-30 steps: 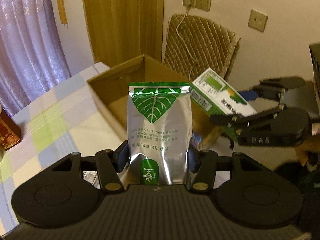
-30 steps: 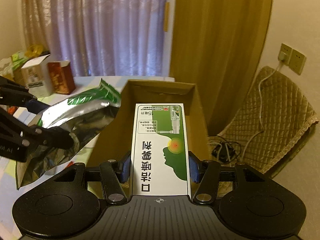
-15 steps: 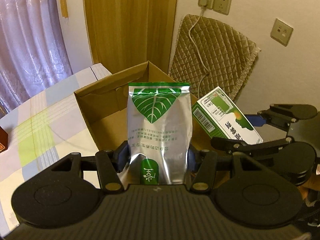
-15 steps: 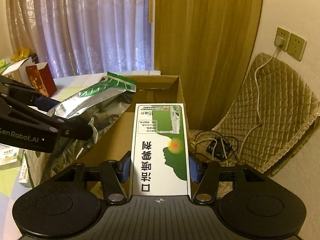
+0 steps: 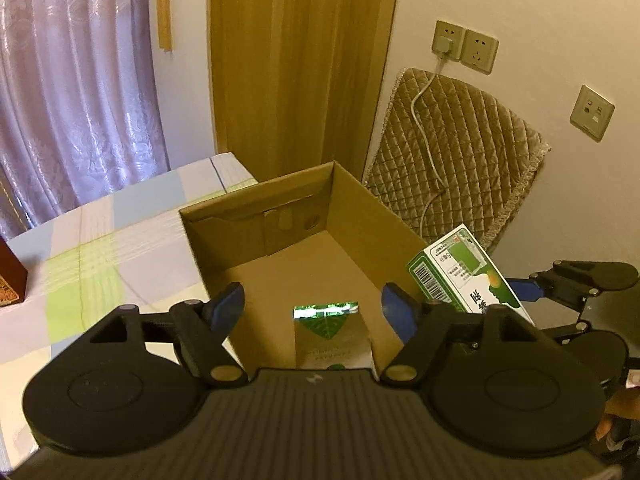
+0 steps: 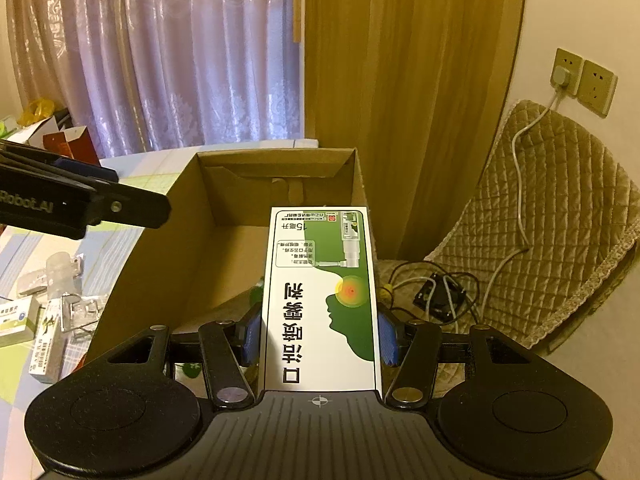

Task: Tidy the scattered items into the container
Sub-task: 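Open the left tool to drop the tea pouch while the right tool releases the medicine box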

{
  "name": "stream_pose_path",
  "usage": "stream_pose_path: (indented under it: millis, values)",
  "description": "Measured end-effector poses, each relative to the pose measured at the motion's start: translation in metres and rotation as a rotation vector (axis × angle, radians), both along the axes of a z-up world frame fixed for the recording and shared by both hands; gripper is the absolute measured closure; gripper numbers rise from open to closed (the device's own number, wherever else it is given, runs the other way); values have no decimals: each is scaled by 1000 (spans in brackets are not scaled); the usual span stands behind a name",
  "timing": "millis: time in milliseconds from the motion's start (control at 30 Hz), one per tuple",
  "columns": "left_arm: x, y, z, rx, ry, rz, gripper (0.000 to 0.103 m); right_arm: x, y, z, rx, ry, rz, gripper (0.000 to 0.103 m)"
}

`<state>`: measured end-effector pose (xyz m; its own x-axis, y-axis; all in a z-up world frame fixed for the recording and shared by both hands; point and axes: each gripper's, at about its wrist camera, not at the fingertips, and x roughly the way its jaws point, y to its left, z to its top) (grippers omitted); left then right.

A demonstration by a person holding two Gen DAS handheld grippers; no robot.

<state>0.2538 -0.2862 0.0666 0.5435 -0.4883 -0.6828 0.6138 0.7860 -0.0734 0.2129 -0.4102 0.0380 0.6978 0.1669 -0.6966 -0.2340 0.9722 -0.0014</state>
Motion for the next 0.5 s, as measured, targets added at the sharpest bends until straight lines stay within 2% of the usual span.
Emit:
stream_pose_path:
  millis: [500]
  values:
    - [-18,26,-8,27,19,16,29,2,15,1,-7,9,13,45]
